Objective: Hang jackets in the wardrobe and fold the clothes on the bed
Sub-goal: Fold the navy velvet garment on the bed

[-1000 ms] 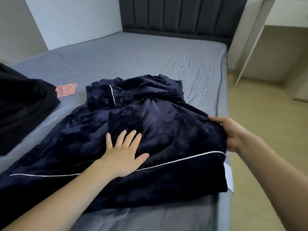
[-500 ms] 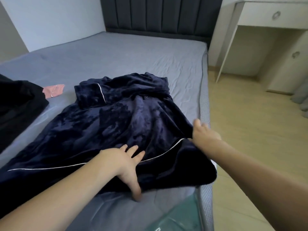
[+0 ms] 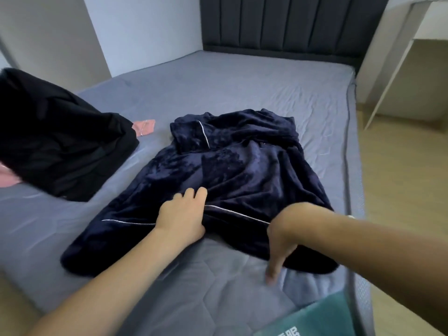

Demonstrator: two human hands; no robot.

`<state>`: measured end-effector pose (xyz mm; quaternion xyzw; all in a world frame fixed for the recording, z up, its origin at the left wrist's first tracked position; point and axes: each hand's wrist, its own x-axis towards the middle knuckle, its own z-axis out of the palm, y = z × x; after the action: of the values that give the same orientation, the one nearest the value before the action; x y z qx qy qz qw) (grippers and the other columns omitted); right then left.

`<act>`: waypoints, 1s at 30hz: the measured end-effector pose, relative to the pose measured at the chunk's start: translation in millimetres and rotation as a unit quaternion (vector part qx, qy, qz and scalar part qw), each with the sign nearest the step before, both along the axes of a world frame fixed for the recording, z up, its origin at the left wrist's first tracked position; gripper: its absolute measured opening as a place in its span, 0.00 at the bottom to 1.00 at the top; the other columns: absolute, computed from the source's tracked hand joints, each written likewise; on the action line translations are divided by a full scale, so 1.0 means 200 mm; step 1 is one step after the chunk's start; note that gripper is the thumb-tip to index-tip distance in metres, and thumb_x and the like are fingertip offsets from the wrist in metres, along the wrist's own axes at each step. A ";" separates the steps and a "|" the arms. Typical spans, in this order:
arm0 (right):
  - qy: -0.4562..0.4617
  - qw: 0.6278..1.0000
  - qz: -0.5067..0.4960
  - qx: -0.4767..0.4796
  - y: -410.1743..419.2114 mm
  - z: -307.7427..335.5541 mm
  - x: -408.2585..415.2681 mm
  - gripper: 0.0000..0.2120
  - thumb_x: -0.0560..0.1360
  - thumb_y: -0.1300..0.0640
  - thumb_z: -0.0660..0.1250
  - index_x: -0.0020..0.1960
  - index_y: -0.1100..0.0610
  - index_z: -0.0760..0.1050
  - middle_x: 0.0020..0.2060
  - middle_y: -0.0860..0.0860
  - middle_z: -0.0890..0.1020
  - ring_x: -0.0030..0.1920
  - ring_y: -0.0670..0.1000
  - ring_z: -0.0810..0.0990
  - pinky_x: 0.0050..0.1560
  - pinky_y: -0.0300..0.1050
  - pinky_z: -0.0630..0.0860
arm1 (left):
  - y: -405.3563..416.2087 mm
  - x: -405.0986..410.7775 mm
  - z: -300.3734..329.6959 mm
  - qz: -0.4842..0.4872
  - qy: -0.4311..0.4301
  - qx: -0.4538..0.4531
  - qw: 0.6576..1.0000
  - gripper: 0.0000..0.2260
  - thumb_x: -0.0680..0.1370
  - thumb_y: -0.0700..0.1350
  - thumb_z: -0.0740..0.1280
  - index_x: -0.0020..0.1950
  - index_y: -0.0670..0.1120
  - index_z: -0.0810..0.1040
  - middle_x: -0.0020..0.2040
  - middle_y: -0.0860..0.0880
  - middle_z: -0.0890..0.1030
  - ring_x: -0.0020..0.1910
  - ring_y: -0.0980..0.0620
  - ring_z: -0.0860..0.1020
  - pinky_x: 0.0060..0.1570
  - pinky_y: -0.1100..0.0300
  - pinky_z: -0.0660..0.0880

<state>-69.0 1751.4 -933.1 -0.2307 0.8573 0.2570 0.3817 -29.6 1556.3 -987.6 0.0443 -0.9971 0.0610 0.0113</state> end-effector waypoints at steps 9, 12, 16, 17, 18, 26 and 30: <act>0.286 0.945 0.104 -0.117 -0.02 -0.05 -0.20 0.22 0.76 0.57 0.63 0.70 0.56 0.65 0.64 0.55 0.73 0.63 0.58 0.75 0.53 0.49 0.72 | -0.16 -0.06 0.16 -0.048 0.203 -0.091 0.974 0.15 0.64 0.34 0.71 0.48 0.44 0.74 0.42 0.45 0.76 0.39 0.41 0.77 0.26 0.57 0.63; 0.344 0.921 0.128 -0.131 0.03 0.09 -0.33 0.15 0.78 0.60 0.59 0.61 0.52 0.75 0.56 0.51 0.79 0.56 0.56 0.79 0.44 0.47 0.72 | -0.15 -0.09 0.28 -0.003 0.066 -0.079 0.995 0.16 0.72 0.35 0.65 0.57 0.46 0.71 0.52 0.46 0.75 0.50 0.42 0.77 0.35 0.54 0.65; 0.177 0.977 0.096 0.065 0.09 0.23 -0.28 0.14 0.77 0.58 0.61 0.62 0.57 0.75 0.55 0.54 0.79 0.54 0.56 0.77 0.51 0.46 0.72 | 0.03 -0.05 0.38 -0.039 -0.348 -0.034 0.936 0.13 0.74 0.38 0.60 0.57 0.43 0.77 0.51 0.45 0.79 0.44 0.44 0.75 0.39 0.57 0.72; 0.120 0.979 0.085 0.138 0.08 0.25 -0.24 0.10 0.78 0.58 0.61 0.55 0.59 0.77 0.49 0.55 0.78 0.52 0.56 0.75 0.52 0.45 0.70 | 0.10 -0.04 0.42 -0.053 -0.394 -0.030 0.917 0.13 0.75 0.37 0.61 0.57 0.42 0.77 0.50 0.45 0.77 0.42 0.44 0.74 0.37 0.57 0.71; 0.085 0.974 0.088 0.188 0.08 0.28 -0.20 0.07 0.79 0.59 0.60 0.47 0.59 0.76 0.42 0.54 0.75 0.50 0.55 0.73 0.53 0.43 0.68 | 0.17 -0.04 0.45 -0.057 -0.428 -0.017 0.902 0.14 0.74 0.36 0.62 0.59 0.41 0.76 0.50 0.43 0.76 0.40 0.44 0.74 0.34 0.57 0.71; 0.199 0.966 -0.024 0.166 0.27 0.40 -0.45 0.17 0.80 0.52 0.60 0.66 0.58 0.74 0.62 0.54 0.76 0.64 0.57 0.74 0.66 0.45 0.67 | 0.09 -0.24 0.59 0.148 -0.532 0.108 0.827 0.18 0.75 0.36 0.66 0.64 0.33 0.75 0.53 0.33 0.80 0.38 0.40 0.82 0.34 0.51 0.81; 0.197 0.937 -0.204 0.203 0.31 0.41 -0.64 0.22 0.81 0.51 0.54 0.73 0.56 0.63 0.71 0.54 0.68 0.72 0.59 0.65 0.73 0.59 0.60 | -0.05 -0.35 0.64 0.073 -0.393 -0.104 0.911 0.03 0.73 0.42 0.66 0.43 0.44 0.79 0.43 0.44 0.79 0.36 0.46 0.77 0.40 0.59 0.72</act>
<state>-196.5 1813.5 -850.9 0.0863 0.8734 0.3826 0.2885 -100.0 1546.2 -859.9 0.0875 -0.9029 0.1777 -0.3815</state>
